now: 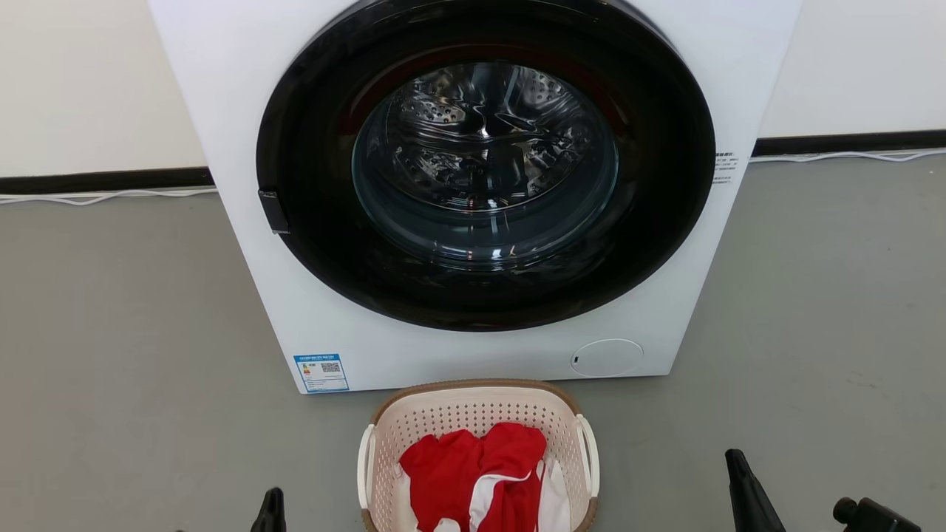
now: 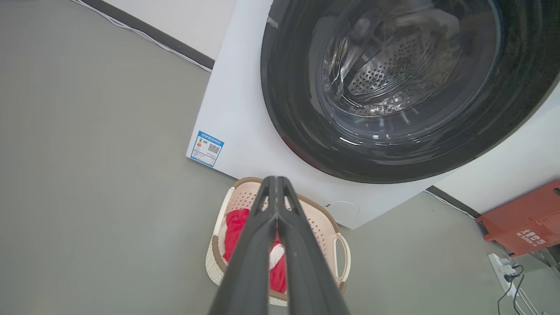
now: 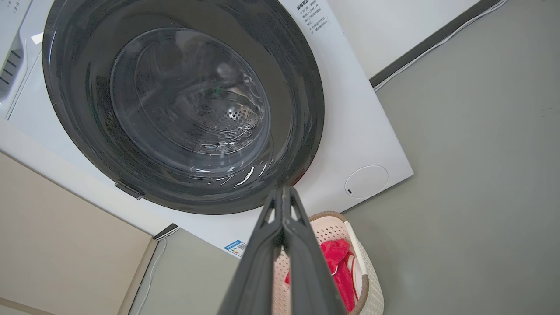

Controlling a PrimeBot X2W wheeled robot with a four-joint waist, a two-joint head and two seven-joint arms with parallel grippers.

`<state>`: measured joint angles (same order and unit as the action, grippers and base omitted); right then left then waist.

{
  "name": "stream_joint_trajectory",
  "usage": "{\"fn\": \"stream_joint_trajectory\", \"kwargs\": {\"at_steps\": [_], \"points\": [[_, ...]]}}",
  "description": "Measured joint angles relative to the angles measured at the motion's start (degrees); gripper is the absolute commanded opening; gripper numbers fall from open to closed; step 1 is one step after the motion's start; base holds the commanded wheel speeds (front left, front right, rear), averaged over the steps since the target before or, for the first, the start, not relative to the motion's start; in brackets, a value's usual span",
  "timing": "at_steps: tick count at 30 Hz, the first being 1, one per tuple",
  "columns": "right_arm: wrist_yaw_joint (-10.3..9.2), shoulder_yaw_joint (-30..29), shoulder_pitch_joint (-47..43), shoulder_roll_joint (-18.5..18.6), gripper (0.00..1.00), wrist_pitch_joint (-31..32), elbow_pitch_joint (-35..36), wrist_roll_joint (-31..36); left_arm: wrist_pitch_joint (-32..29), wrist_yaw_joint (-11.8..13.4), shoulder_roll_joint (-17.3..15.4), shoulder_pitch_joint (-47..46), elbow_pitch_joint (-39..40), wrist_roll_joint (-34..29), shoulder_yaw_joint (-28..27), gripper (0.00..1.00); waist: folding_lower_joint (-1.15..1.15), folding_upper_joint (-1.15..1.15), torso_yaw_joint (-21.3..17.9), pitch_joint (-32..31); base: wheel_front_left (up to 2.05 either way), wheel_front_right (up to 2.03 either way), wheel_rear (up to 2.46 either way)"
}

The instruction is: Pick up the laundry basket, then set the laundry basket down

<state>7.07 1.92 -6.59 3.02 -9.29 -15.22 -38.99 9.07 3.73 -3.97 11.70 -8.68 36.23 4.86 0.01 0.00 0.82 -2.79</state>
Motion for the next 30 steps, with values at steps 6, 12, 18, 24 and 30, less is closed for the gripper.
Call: {"fn": "stream_joint_trajectory", "kwargs": {"at_steps": [6, 12, 18, 24, 30], "points": [[0.0, -0.33, 0.22, 0.02, 0.0, 1.05, -0.01, -3.67, -0.75, -0.99, -0.02, -1.0, -0.29, 3.85, -0.48, 0.0, 0.0, 0.0, -0.06, 0.2, 0.0, 0.0, 0.0], [0.0, -1.08, 1.37, 0.08, 0.0, 1.9, -0.01, -7.97, -1.79, -1.76, -0.04, -2.05, -0.81, 8.31, -0.97, 0.0, 0.0, 0.0, -0.12, 0.44, 0.0, 0.0, 0.0], [0.0, -1.62, 2.31, 0.13, 0.0, 2.81, 0.0, -11.74, -2.59, -2.32, -0.04, -3.19, -1.14, 12.24, -1.32, 0.0, 0.0, 0.0, -0.18, 0.64, 0.0, 0.0, 0.0], [0.0, -1.98, 2.35, 0.16, 0.0, 3.92, -0.02, -15.36, -3.64, -3.05, -0.04, -4.16, -1.75, 16.24, -1.96, 0.0, 0.0, 0.0, -0.24, 0.85, 0.0, 0.0, 0.0], [0.0, -2.44, 3.55, 0.18, 0.0, 4.72, -0.01, -19.14, -4.55, -3.82, -0.03, -5.08, -2.26, 20.22, -2.52, 0.0, 0.0, 0.0, -0.29, 1.05, 0.0, 0.0, 0.0]]}}
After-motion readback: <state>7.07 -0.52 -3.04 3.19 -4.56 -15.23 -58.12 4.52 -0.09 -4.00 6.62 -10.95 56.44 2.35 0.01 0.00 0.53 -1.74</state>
